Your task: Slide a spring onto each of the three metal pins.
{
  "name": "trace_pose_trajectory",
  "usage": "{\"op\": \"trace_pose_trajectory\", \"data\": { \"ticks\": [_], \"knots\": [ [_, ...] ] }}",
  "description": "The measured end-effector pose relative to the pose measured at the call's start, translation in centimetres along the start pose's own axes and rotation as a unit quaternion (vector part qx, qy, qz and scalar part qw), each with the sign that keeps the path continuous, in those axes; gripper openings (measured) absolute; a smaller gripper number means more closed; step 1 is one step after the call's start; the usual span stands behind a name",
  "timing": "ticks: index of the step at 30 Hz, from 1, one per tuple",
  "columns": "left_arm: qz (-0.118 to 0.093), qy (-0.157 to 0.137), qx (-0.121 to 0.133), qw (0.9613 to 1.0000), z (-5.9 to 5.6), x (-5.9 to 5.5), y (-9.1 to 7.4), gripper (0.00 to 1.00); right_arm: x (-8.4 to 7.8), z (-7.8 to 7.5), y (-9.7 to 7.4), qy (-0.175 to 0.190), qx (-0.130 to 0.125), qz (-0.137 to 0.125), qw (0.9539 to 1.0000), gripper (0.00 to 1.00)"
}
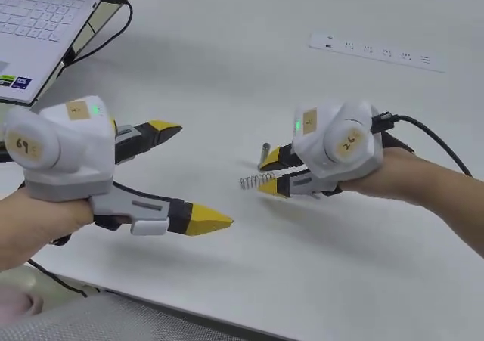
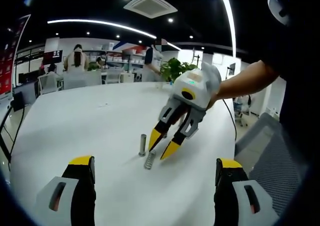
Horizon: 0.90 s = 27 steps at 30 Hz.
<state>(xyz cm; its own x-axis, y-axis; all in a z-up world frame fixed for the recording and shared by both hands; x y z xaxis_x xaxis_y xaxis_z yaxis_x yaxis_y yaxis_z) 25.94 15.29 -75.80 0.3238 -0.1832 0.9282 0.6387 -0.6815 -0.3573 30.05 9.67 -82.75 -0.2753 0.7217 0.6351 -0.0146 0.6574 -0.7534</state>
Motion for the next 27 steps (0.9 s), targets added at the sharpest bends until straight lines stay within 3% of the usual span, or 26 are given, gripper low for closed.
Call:
{"op": "trace_pose_trajectory", "data": {
  "ticks": [27],
  "knots": [
    [0.002,0.006,-0.011,0.9999,-0.1,0.3,0.7,0.98,-2.0,-0.5,1.8,-0.002,0.006,0.036,0.9993,0.09]
  ]
}}
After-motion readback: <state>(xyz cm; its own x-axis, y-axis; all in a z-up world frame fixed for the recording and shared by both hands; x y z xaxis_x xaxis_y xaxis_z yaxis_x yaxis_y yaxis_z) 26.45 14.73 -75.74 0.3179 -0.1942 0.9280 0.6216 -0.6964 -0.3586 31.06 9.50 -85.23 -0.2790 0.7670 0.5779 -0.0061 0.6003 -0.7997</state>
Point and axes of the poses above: the centre of the closed fingertips' face, and the gripper's own axes: y roughly forward along the fingers, z roughly to its left, x roughly out of its top, the point moved 1 cm from there along -y, roughly backward along the fingers, and after that the axes turned 2 degrees about x, right-handed, at the moved point
